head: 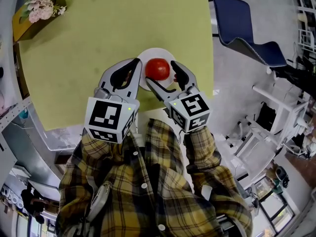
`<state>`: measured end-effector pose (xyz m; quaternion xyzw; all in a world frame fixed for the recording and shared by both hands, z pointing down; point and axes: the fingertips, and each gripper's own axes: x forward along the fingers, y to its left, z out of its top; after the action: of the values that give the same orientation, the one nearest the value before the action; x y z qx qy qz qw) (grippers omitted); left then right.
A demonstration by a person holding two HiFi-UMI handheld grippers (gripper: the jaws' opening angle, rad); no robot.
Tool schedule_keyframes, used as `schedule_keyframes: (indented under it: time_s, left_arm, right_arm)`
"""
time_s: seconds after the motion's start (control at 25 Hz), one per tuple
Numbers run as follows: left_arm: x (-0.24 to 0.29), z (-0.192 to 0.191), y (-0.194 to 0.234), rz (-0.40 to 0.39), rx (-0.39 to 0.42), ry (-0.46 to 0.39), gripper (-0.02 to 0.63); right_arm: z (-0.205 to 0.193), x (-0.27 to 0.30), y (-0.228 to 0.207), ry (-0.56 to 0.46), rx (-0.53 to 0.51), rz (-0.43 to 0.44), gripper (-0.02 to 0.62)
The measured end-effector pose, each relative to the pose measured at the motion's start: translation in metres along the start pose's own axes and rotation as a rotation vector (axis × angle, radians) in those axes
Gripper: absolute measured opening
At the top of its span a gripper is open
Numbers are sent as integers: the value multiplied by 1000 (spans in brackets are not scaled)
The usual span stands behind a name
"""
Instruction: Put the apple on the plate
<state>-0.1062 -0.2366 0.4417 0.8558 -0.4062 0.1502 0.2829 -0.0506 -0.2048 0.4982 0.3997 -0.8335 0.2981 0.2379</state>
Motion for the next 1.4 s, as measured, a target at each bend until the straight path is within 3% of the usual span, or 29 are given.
schedule_keyframes:
  time_s: [0.44,0.72,0.96,1.4]
  left_arm:
    - [-17,40,-8,-3,30,-75,6]
    - [-36,73,-12,4,66,-137,6]
    - [-55,96,-26,-2,88,-184,6]
    - [-88,125,-59,5,171,-265,6]
  right_arm:
    - [40,-27,12,-60,56,10,364]
    - [71,-41,30,-115,29,19,336]
    - [93,-59,33,-172,36,-30,159]
    - [153,-105,61,-320,-15,-9,31]
